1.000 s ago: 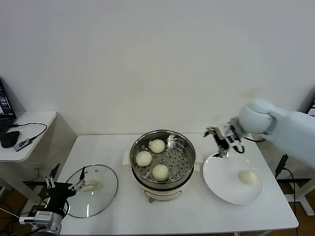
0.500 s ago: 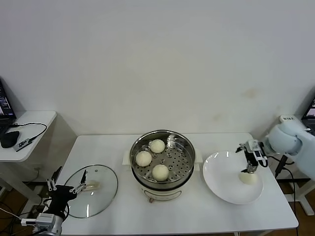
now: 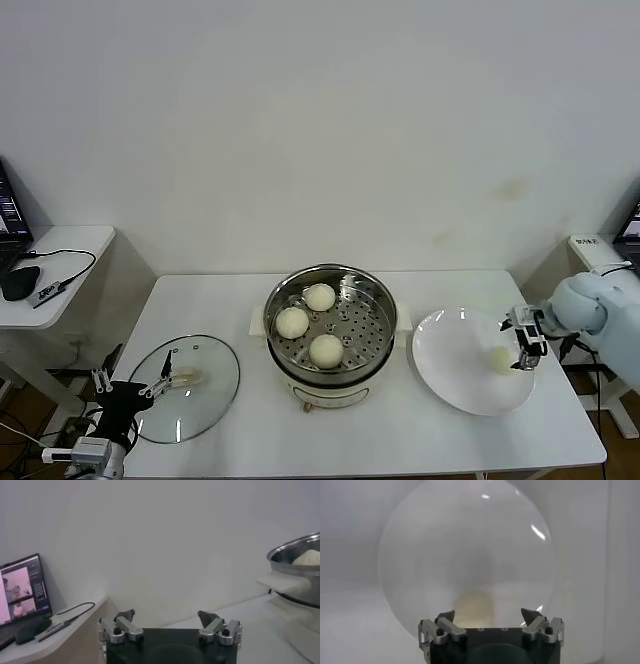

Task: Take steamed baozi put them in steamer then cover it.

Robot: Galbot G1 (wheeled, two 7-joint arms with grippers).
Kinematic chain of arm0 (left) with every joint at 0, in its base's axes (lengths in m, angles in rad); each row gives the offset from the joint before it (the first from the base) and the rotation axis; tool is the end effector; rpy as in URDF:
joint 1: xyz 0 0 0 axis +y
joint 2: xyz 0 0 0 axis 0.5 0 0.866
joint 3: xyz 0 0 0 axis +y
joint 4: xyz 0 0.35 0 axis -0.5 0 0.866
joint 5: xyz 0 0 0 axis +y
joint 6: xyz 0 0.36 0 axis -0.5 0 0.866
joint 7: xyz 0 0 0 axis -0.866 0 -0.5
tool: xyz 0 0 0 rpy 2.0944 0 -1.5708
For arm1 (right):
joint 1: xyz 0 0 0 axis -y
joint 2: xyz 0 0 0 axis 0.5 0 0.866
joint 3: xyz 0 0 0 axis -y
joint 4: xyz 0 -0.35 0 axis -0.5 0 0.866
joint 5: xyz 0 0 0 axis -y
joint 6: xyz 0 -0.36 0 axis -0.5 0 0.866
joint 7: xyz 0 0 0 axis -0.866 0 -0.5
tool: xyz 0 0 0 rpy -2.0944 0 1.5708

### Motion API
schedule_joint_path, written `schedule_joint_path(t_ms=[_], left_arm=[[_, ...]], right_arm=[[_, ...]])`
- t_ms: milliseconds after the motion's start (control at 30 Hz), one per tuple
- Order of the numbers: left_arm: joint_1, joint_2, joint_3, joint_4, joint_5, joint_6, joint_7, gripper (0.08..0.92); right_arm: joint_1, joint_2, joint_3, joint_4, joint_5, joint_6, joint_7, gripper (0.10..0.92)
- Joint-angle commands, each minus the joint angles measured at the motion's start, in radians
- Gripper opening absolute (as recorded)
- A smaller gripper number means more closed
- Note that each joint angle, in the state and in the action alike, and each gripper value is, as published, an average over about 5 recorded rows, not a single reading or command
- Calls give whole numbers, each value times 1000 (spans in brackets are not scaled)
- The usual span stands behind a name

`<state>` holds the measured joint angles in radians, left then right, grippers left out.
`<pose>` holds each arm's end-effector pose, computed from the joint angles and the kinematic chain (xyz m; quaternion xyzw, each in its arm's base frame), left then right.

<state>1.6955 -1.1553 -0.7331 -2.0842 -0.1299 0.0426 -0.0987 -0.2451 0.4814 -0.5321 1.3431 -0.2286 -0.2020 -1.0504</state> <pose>0.1647 0.1296 -0.2905 0.0280 -0.9837 -0.1676 0.0585 0.4581 -0.2409 -0.2027 0.4286 -0.5640 0.5579 0.4324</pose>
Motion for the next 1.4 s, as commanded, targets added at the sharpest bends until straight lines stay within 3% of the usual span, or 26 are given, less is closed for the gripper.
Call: schedule_joint_path(t_ms=[33, 600, 1000, 1167, 1400], left_arm=[[0, 3, 1, 3, 0, 1, 0, 823], [-4, -3, 10, 7, 1, 1, -1, 823], [0, -7, 4, -12, 4, 4, -3, 823], [2, -8, 5, -24, 6, 8, -4, 823], [3, -4, 3, -31, 5, 6, -4, 823]], right_arm=[[-108, 42, 75, -79, -72, 14, -2, 823], [-106, 75, 78, -108, -90, -7, 14, 787], [-59, 81, 53, -108, -84, -15, -1, 638], [15, 55, 8, -68, -40, -37, -18, 592], [262, -22, -188, 79, 106, -101, -31, 591]])
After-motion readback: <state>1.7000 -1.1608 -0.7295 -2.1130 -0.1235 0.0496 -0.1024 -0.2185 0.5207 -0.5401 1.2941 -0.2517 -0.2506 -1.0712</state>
